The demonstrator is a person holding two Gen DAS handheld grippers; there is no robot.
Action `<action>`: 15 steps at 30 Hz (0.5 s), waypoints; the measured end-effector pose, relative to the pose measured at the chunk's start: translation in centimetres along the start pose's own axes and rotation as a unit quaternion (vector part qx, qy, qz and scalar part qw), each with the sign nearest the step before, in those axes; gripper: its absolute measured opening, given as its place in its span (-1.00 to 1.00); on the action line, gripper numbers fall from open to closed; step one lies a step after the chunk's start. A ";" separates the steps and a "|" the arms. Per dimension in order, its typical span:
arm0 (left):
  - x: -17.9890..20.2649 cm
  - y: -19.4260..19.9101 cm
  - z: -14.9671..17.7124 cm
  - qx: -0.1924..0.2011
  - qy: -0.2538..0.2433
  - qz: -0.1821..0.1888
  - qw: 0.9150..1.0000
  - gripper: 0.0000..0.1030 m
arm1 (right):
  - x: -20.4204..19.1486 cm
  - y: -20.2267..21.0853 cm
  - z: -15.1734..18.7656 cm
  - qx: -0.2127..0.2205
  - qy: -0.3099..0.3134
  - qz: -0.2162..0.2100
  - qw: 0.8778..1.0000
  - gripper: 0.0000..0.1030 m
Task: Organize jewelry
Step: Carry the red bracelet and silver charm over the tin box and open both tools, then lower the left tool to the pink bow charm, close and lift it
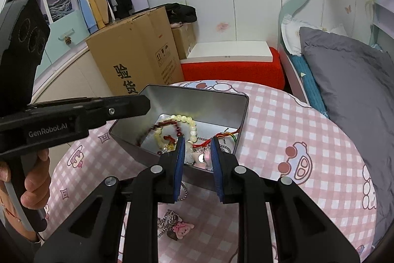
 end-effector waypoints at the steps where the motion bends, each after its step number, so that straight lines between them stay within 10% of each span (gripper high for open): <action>1: 0.0 -0.1 0.0 -0.005 0.001 0.001 1.000 -0.83 | 0.0 0.1 0.0 0.001 -0.001 0.000 1.000 -0.61; 15: 0.8 3.4 3.2 0.007 -0.015 -0.038 0.999 -0.83 | -0.2 4.9 1.6 0.025 -0.002 -0.002 1.000 -0.42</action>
Point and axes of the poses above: each gripper's, at about its wrist camera, not at the fingertips, and y roughly against the way its jaws point, x to its right, z to its underside, the point moved 4 cm from there along -y, roughly the way its jaws point, and after that the axes turned 8 degrees about z, right-handed, at the moved point
